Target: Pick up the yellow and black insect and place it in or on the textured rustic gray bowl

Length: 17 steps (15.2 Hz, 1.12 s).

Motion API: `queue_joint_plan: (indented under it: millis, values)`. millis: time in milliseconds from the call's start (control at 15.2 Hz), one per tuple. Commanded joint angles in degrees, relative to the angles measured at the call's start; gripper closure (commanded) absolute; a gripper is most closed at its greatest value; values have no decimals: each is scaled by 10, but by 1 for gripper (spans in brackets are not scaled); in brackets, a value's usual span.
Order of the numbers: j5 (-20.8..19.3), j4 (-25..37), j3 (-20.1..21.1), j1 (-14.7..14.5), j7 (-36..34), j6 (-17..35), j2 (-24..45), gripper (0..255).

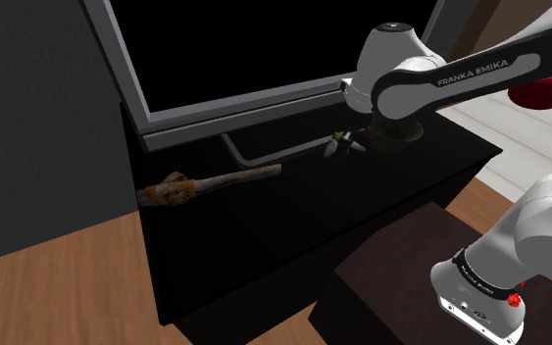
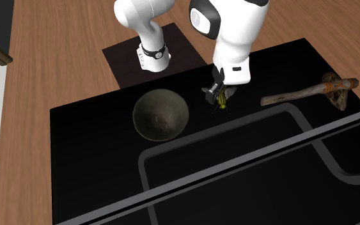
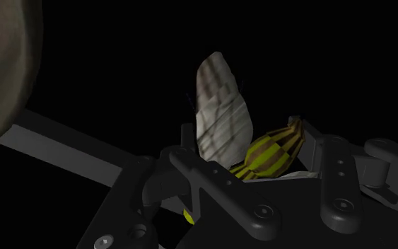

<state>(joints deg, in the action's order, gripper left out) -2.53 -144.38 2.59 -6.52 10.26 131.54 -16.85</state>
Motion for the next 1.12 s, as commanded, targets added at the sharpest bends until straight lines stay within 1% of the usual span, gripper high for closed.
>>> queue_joint_plan:
  millis: [0,1056]
  values:
    - [1,9,0,0,1,-19,-10,255]
    - [6,95,-2,-2,9,-151,-56,255]
